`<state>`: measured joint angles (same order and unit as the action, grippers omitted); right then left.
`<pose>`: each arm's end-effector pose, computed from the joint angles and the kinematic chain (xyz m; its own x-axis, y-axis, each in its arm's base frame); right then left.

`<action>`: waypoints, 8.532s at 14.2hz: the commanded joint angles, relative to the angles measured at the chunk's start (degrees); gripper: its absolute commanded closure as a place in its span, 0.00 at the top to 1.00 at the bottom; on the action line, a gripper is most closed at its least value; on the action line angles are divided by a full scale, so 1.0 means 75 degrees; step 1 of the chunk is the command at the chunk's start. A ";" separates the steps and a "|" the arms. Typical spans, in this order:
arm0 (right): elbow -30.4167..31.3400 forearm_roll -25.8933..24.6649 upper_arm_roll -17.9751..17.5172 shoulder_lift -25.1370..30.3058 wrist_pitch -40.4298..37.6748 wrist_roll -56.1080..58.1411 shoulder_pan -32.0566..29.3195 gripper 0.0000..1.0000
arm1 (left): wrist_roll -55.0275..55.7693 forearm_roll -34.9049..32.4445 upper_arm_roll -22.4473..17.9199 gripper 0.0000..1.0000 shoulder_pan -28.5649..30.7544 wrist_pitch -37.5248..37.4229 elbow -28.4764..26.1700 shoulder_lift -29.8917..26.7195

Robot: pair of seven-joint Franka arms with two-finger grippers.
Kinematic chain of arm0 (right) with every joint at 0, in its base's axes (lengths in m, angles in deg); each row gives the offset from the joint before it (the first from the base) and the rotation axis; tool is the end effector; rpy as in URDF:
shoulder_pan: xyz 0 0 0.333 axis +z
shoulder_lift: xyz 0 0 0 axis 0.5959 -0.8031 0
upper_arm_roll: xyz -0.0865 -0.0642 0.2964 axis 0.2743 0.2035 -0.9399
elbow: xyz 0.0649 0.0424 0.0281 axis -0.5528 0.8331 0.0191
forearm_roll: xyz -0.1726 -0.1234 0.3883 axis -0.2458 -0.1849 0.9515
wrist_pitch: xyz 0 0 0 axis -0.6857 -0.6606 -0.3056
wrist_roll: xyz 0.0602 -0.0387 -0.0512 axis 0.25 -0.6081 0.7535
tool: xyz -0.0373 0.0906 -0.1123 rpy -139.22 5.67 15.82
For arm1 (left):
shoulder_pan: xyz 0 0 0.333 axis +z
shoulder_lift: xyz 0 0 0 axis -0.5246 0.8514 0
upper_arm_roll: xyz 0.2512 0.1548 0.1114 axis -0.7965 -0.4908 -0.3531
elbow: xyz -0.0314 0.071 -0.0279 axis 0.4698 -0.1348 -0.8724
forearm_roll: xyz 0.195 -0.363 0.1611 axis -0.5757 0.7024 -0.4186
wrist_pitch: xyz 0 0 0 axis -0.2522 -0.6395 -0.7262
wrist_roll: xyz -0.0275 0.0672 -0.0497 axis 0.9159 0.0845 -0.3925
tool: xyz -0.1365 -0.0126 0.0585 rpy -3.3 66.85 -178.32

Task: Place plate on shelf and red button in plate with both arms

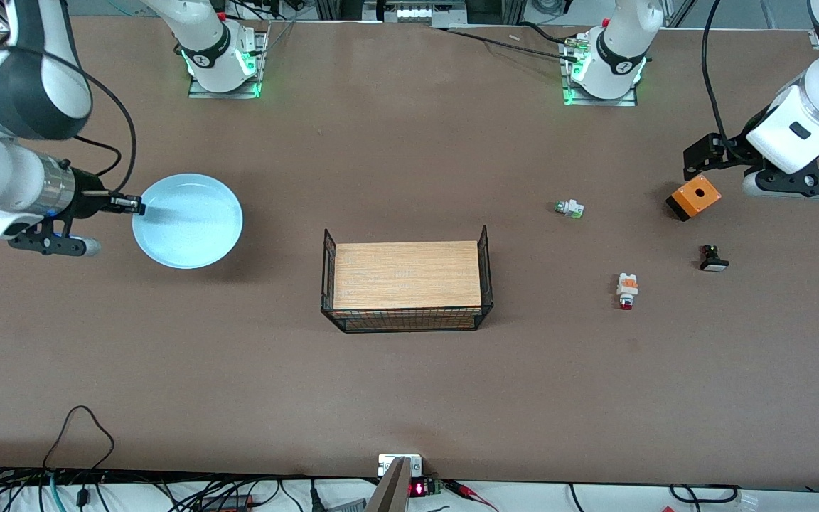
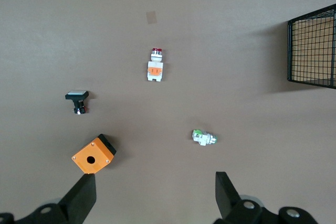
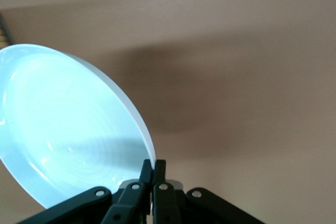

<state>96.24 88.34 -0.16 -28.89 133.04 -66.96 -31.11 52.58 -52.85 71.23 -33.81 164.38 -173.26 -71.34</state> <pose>0.6182 0.0487 0.4175 0.9433 -0.1975 -0.2667 -0.2245 -0.9716 -0.0744 0.5870 -0.0478 0.5293 0.9960 -0.0471 -0.0760 -0.0473 -0.9989 -0.0007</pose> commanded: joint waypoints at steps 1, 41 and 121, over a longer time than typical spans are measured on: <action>-0.0648 0.0500 -0.0007 -0.0030 -0.0509 -0.1759 0.0616 0.00 | 0.0023 -0.0131 0.0019 1.00 0.0020 -0.0145 0.0116 -0.0035; -0.1985 0.0748 0.0542 -0.1179 0.1663 -0.6635 0.3879 1.00 | -0.0832 -0.0764 0.0054 1.00 0.0032 0.4195 -0.1779 0.2940; -0.0931 -0.0975 0.0872 0.0861 -0.0181 0.2078 0.0303 1.00 | 0.0222 -0.0025 -0.0121 1.00 0.0032 0.0299 -0.0525 -0.0232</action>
<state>89.53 81.73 6.79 -23.13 132.70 -50.85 -28.92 55.63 -53.96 71.59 -33.46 161.48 -166.54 -65.79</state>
